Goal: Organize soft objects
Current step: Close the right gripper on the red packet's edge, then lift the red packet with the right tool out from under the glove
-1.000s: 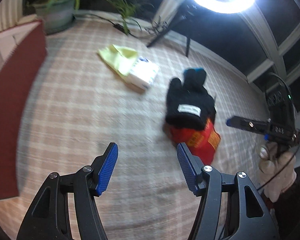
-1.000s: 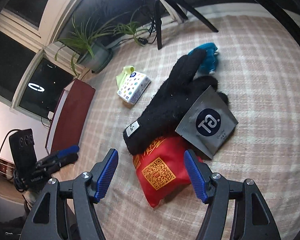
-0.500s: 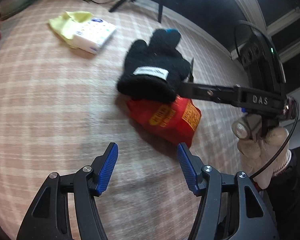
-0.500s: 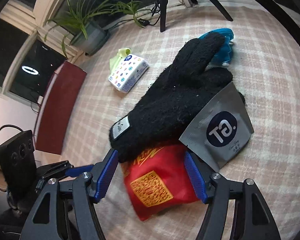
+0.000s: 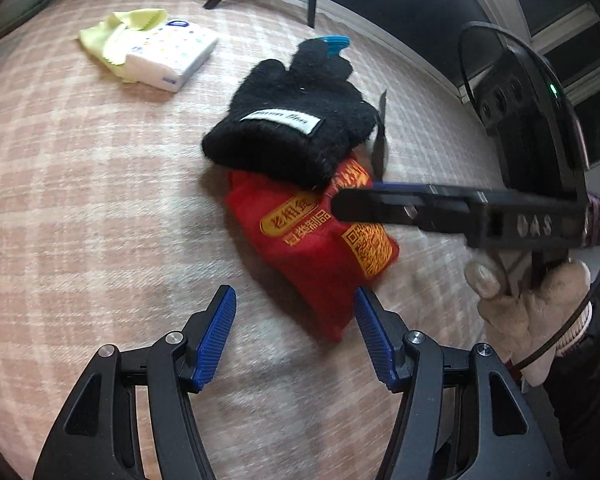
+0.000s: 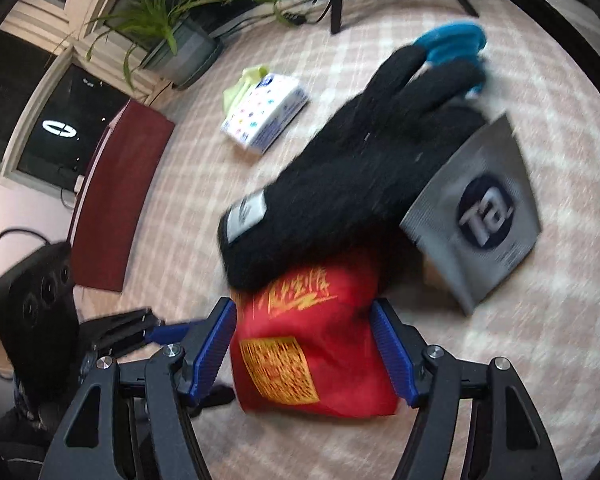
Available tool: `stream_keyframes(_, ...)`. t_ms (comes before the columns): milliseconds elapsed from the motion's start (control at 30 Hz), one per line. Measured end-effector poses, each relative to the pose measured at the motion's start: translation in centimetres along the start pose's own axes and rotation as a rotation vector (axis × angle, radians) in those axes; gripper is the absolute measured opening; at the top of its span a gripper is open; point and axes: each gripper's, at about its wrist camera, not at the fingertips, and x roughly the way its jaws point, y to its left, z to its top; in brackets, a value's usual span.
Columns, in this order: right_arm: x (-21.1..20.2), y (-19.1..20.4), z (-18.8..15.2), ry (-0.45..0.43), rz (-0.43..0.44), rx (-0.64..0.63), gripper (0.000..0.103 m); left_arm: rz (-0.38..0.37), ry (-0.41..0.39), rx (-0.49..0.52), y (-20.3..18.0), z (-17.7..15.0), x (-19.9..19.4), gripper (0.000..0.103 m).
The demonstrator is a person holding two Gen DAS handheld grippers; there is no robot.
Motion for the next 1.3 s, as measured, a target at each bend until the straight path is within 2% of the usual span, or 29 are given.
stream_keyframes(133,0.3,1.1,-1.1,0.024,0.067,0.005,0.066,0.011,-0.002,-0.009,1.2,-0.7,-0.7,0.061)
stream_keyframes(233,0.0,1.4,-1.2,-0.005,0.045,0.01,0.066,0.024,-0.001,-0.011,2.1,-0.9,-1.0,0.061)
stream_keyframes(333,-0.2,0.1,-1.0,-0.036,0.034,0.08,0.066,0.043,-0.003,-0.001,2.5,-1.1,-1.2,0.061)
stream_keyframes(533,0.5,-1.1,-0.7,-0.037,0.053,0.136,0.066,0.051,0.001,0.034,2.1,-0.7,-0.6,0.061)
stream_keyframes(600,1.0,-1.0,-0.5,-0.033,0.068,0.146,0.066,0.041,0.006,0.039,1.9,-0.4,-0.4,0.062)
stream_keyframes(967,1.5,-0.3,-0.2,-0.034,0.028,0.133,0.066,0.007,0.018,0.063,0.6,1.3,1.7,0.061)
stream_keyframes(1300,1.9,1.1,-2.1,-0.025,0.063,0.153,0.065,-0.021,0.01,0.078,-0.3,0.2,1.3,0.061)
